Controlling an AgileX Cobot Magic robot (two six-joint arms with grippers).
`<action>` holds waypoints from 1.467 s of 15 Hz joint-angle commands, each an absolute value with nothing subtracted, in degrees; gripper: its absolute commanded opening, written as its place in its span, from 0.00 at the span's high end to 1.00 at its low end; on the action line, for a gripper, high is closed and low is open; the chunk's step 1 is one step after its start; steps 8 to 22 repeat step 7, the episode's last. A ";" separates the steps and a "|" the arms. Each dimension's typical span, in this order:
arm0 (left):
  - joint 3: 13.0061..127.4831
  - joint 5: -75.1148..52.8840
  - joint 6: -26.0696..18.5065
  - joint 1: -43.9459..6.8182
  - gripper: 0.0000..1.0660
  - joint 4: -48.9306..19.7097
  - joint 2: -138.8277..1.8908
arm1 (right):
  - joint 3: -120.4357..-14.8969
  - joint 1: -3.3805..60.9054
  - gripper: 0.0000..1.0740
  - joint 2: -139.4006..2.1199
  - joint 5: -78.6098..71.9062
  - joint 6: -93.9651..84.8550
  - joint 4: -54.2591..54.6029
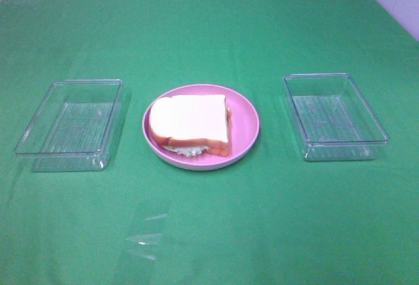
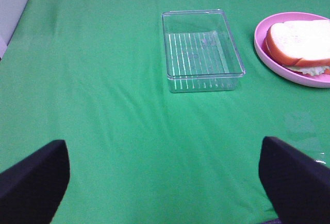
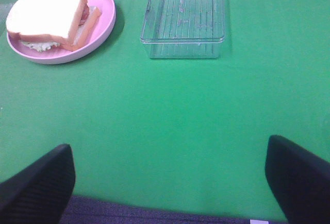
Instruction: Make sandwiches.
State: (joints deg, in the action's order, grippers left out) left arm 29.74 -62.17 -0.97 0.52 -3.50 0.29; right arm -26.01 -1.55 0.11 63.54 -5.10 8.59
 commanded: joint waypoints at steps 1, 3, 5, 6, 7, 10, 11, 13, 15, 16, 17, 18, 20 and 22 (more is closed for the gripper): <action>29.56 -61.48 -0.57 0.46 0.15 -3.50 1.26 | -25.95 -1.49 0.11 1.49 63.43 -5.33 8.82; 29.56 -61.48 -0.57 0.46 0.15 -3.50 1.26 | -25.95 -1.49 0.11 1.49 63.43 -5.33 8.82; 29.56 -61.48 -0.57 0.46 0.15 -3.50 1.26 | -25.95 -1.49 0.11 1.49 63.43 -5.33 8.82; 29.56 -61.48 -0.57 0.46 0.15 -3.50 1.26 | -25.95 -1.49 0.11 1.55 63.43 -5.27 8.82; 29.56 -61.48 -0.57 0.46 0.15 -3.50 1.26 | -25.95 -1.49 0.11 1.55 63.43 -5.27 8.82; 29.56 -61.48 -0.57 0.46 0.15 -3.50 1.26 | -25.95 -1.49 0.11 1.55 63.43 -5.27 8.82; 29.56 -61.48 -0.57 0.46 0.15 -3.50 1.26 | -25.95 -1.49 0.11 1.55 63.43 -5.27 8.82; 29.56 -61.48 -0.57 0.46 0.15 -3.50 1.26 | -25.95 -1.49 0.11 1.55 63.43 -5.27 8.82; 29.56 -61.48 -0.57 0.46 0.15 -3.50 1.26 | -25.95 -1.49 0.11 1.55 63.43 -5.27 8.82; 29.56 -61.48 -0.57 0.46 0.15 -3.50 1.26 | -25.95 -1.49 0.11 1.55 63.43 -5.27 8.82; 29.56 -61.48 -0.57 0.46 0.15 -3.50 1.26 | -25.95 -1.49 0.11 1.55 63.43 -5.27 8.82; 29.56 -61.48 -0.57 0.46 0.15 -3.50 1.26 | -25.95 -1.49 0.11 1.55 63.43 -5.27 8.82; 29.56 -61.48 -0.57 0.46 0.15 -3.50 1.26 | -25.95 -1.49 0.11 1.55 63.43 -5.27 8.82; 29.56 -61.48 -0.57 0.46 0.15 -3.50 1.26 | -25.95 -1.49 0.11 1.55 63.43 -5.27 8.82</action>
